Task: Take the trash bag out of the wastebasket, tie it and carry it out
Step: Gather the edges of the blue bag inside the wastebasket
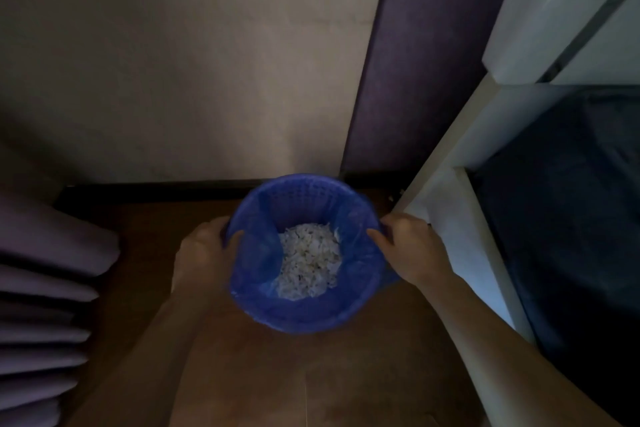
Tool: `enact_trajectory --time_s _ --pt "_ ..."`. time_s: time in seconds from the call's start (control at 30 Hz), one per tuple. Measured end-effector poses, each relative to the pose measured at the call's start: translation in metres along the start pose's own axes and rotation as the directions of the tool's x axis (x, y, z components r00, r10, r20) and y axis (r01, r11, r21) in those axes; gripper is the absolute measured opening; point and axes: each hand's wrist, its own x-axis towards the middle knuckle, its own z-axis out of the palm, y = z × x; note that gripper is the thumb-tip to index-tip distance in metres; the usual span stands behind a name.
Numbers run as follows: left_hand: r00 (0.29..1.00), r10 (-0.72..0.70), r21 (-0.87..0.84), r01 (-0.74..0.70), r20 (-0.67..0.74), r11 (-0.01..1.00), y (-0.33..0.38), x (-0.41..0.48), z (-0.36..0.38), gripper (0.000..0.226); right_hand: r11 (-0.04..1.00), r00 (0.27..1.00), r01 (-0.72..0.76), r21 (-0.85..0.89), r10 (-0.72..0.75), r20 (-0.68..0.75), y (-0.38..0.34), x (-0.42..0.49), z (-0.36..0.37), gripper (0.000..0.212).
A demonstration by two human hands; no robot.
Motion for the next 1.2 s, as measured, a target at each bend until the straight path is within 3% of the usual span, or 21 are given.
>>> enact_trajectory --time_s 0.23,0.33,0.43,0.53,0.63,0.7,0.87,0.93,1.03,1.2 --pt "0.981 -0.123 -0.054 0.116 -0.148 0.992 0.0 0.007 0.003 0.026 0.997 0.993 -0.069 0.037 0.072 -0.095 0.0 0.004 0.0 0.023" --pt "0.972 -0.131 -0.102 0.113 -0.194 0.988 0.004 0.004 0.006 0.024 0.993 0.992 -0.071 0.091 0.08 -0.098 -0.001 0.004 0.002 0.021" --pt "0.958 -0.132 -0.178 0.088 -0.253 0.98 0.007 0.003 0.005 0.005 0.987 0.991 -0.056 0.151 0.073 -0.109 -0.005 0.004 0.003 0.019" --pt "0.967 -0.112 -0.195 0.067 -0.228 0.978 0.009 0.002 0.004 0.008 0.982 0.986 0.019 0.187 0.013 -0.168 -0.014 0.005 -0.001 0.017" --pt "0.985 -0.036 -0.162 0.008 -0.171 0.987 0.013 0.001 0.003 0.003 0.971 0.97 0.119 0.208 -0.068 -0.235 -0.03 0.005 -0.005 0.017" --pt "0.983 0.087 -0.142 -0.111 -0.161 0.984 0.017 -0.001 0.005 0.002 0.961 0.959 0.165 0.223 -0.104 -0.262 -0.046 0.003 -0.006 0.017" --pt "0.885 0.458 0.034 -0.457 -0.088 0.889 0.025 -0.008 0.023 0.004 0.943 0.945 0.298 0.151 -0.269 -0.184 -0.084 -0.006 0.004 0.018" --pt "0.87 0.491 0.047 -0.489 -0.041 0.871 0.026 -0.01 0.027 0.006 0.946 0.946 0.315 0.07 -0.308 -0.103 -0.091 -0.008 0.01 0.017" --pt "0.858 0.508 0.021 -0.508 -0.078 0.861 0.022 -0.007 0.025 0.008 0.945 0.944 0.325 0.029 -0.322 -0.078 -0.09 -0.009 0.009 0.018" --pt "0.9 0.351 -0.008 -0.365 -0.259 0.931 0.006 0.01 0.009 0.016 0.967 0.9 0.256 0.004 -0.237 -0.366 -0.053 0.002 -0.019 0.022"
